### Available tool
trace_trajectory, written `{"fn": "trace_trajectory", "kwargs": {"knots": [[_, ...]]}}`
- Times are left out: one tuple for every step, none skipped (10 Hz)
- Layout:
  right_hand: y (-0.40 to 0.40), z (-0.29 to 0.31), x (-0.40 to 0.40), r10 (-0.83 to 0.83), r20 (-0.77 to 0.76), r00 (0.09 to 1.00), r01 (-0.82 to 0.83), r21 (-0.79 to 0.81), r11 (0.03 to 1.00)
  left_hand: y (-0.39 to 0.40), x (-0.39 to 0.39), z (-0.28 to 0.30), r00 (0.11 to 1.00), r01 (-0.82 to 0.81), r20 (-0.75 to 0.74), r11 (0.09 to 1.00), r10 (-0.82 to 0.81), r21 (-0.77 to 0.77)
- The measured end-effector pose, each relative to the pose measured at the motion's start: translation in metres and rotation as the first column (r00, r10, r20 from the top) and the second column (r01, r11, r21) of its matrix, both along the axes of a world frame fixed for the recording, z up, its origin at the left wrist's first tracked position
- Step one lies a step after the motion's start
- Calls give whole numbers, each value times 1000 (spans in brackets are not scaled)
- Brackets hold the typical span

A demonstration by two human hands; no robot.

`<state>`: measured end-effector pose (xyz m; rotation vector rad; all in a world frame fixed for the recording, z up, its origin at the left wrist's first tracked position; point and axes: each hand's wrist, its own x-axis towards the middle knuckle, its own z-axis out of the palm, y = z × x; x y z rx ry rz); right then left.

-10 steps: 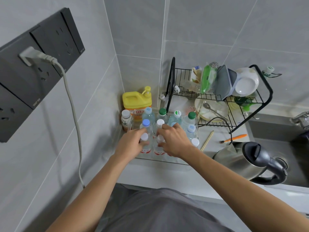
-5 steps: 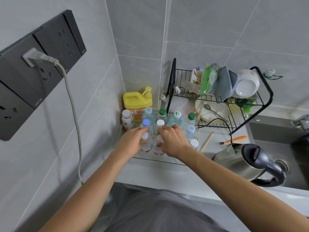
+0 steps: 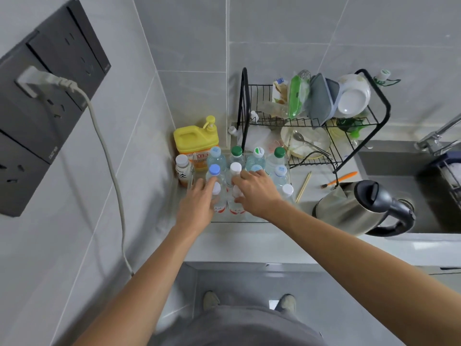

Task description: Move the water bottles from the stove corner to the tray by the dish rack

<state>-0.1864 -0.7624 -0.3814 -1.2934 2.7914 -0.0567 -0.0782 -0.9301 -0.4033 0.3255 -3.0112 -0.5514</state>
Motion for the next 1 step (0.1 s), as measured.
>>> {"fn": "trace_trajectory", "kwargs": {"knots": [[12,9,6,-40,1,999,40,-56,998,7,12,2,997,-79,-17,997,79,-15]]}}
